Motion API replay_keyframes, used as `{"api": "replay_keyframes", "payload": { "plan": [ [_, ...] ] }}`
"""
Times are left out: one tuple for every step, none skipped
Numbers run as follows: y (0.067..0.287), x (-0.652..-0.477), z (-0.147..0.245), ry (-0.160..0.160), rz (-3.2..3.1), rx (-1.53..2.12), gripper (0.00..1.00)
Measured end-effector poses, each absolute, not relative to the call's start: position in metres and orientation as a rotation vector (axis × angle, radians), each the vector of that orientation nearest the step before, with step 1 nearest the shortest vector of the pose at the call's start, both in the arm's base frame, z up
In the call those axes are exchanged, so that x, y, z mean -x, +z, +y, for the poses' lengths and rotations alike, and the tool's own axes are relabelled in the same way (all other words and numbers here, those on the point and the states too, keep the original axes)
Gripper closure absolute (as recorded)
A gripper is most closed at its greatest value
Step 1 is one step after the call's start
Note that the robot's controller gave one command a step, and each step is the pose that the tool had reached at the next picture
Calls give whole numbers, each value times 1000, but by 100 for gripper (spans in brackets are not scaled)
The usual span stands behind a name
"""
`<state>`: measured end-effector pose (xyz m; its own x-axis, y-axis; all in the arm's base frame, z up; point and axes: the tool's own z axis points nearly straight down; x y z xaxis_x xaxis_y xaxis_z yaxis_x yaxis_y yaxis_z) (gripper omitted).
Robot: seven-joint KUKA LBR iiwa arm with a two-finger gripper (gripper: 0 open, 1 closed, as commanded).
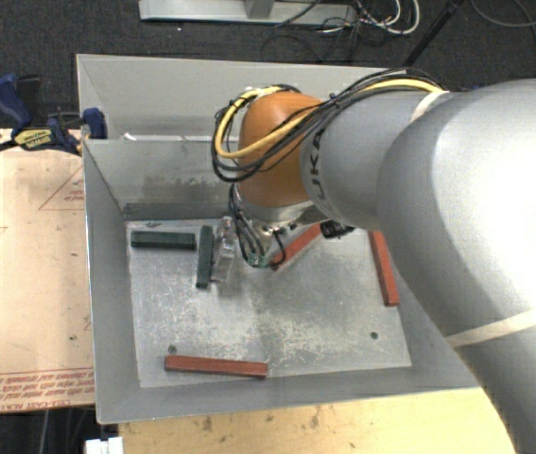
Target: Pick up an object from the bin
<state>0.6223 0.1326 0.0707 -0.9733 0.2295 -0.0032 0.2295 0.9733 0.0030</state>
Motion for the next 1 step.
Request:
{"api": "replay_keyframes", "payload": {
  "plan": [
    [111,-604,129,-3,3132,-329,100]
  ]
}}
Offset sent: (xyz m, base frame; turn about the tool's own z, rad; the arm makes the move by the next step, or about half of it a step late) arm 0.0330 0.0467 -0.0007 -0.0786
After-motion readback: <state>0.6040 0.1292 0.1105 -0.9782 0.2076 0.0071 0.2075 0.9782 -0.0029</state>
